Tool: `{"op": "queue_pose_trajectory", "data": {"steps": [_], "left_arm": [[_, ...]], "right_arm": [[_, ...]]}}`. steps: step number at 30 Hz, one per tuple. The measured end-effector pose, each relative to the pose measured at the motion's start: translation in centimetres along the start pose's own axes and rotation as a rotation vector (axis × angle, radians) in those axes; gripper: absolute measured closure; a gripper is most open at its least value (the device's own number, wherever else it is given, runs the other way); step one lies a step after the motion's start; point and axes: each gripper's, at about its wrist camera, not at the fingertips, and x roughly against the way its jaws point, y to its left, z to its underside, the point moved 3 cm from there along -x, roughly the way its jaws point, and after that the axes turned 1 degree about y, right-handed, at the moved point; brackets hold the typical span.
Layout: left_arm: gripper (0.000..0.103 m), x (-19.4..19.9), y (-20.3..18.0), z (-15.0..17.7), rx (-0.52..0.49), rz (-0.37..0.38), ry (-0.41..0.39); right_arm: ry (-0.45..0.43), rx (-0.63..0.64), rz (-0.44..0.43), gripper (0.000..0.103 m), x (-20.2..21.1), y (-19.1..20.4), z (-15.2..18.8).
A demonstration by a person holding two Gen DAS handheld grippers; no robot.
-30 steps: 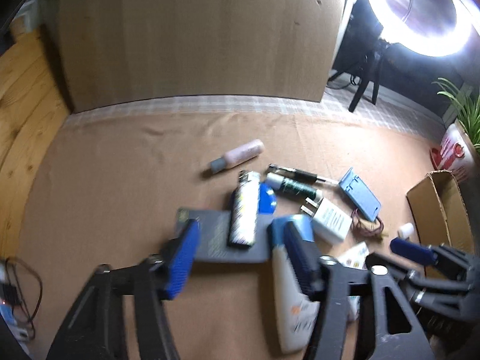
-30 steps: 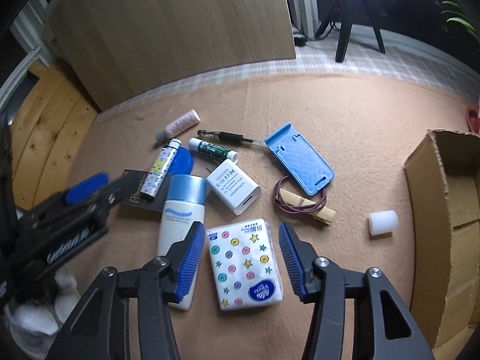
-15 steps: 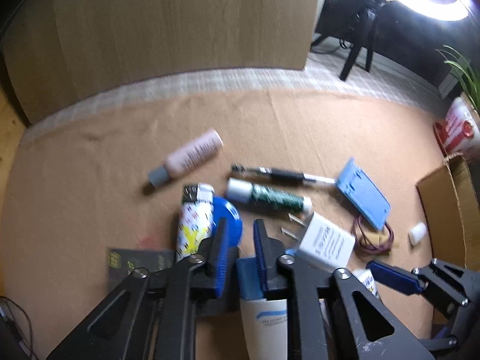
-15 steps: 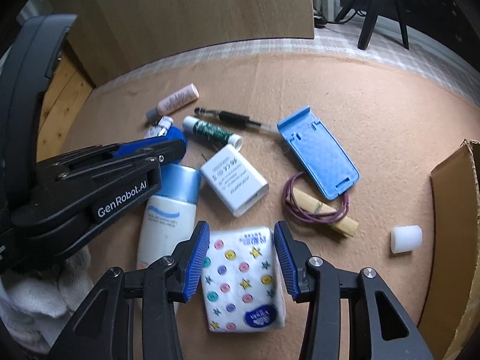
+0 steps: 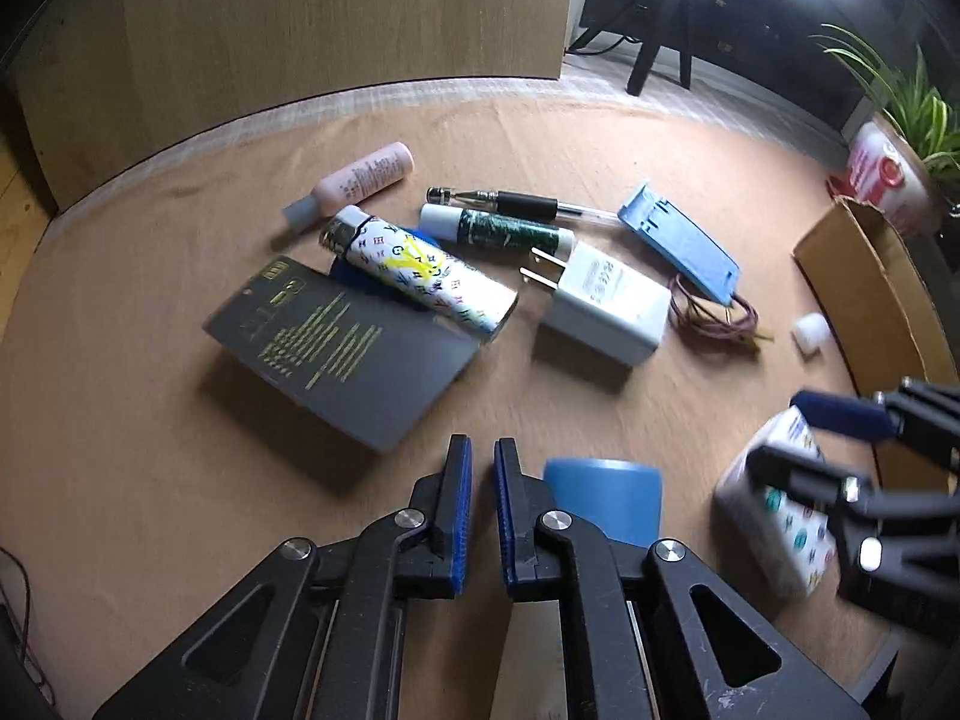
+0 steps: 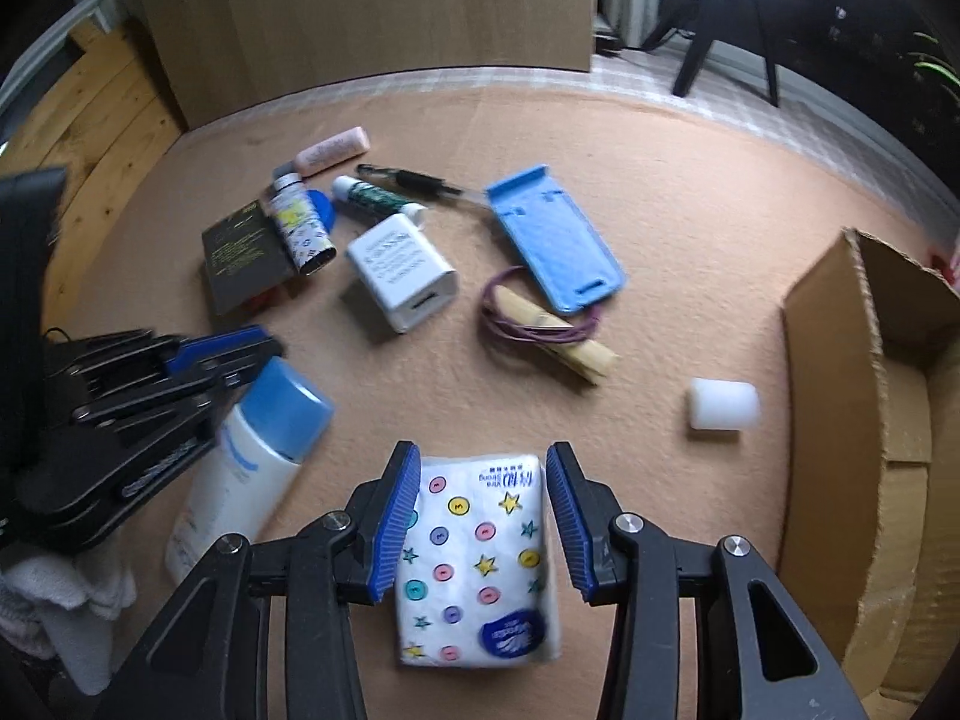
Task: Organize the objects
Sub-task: 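Move the right tool to the white AQUA bottle and close on it, then carry the AQUA bottle with the right tool into the cardboard box and release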
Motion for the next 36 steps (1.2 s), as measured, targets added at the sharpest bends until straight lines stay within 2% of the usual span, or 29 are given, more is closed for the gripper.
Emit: {"op": "queue_pose_trajectory", "data": {"steps": [3, 5, 6, 8, 9, 11, 14, 16, 23, 25, 29, 36], "left_arm": [[0.090, 1.8, 1.4, 0.2, 0.034, -0.016, -0.049], [0.075, 3.2, 2.6, 0.4, 0.061, -0.013, -0.078], [0.071, 3.7, 3.0, 0.5, 0.070, -0.011, -0.086], [0.060, 4.9, 4.1, 1.5, 0.085, 0.027, -0.091], [0.058, 5.1, 4.4, 1.9, 0.087, 0.039, -0.089], [0.050, 5.2, 4.5, 3.1, 0.093, 0.073, -0.078], [0.044, 5.6, 3.9, 5.7, 0.094, 0.131, -0.051], [0.043, 5.2, 3.0, 7.0, 0.095, 0.176, -0.026], [0.042, 4.2, 0.0, 8.6, 0.100, 0.287, 0.015], [0.042, 4.2, -0.9, 8.9, 0.072, 0.283, 0.013], [0.042, 4.0, -1.7, 8.9, 0.073, 0.329, 0.027], [0.042, 3.8, -2.2, 8.6, 0.067, 0.317, 0.012]], "right_arm": [[-0.018, -0.005, 0.032, 0.063, 0.6, 0.0, -0.1], [-0.038, -0.030, 0.025, 0.060, 1.4, 0.0, -0.1], [-0.050, -0.046, 0.004, 0.057, 1.9, 0.0, -0.1], [-0.074, -0.084, -0.064, 0.050, 2.7, 0.2, 0.3], [-0.079, -0.101, -0.102, 0.048, 2.9, 0.4, 0.6], [-0.067, -0.136, -0.190, 0.048, 3.0, 0.9, 1.2], [-0.014, -0.196, -0.323, 0.048, 2.3, 1.7, 2.1], [0.018, -0.221, -0.374, 0.048, 1.7, 2.4, 2.6], [0.059, -0.198, -0.389, 0.048, 1.0, 4.6, 2.0], [0.071, -0.199, -0.387, 0.048, 0.6, 5.1, 1.7], [0.094, -0.198, -0.389, 0.048, -0.4, 5.5, 1.3], [0.110, -0.191, -0.376, 0.048, -1.7, 5.4, 0.3]]}}
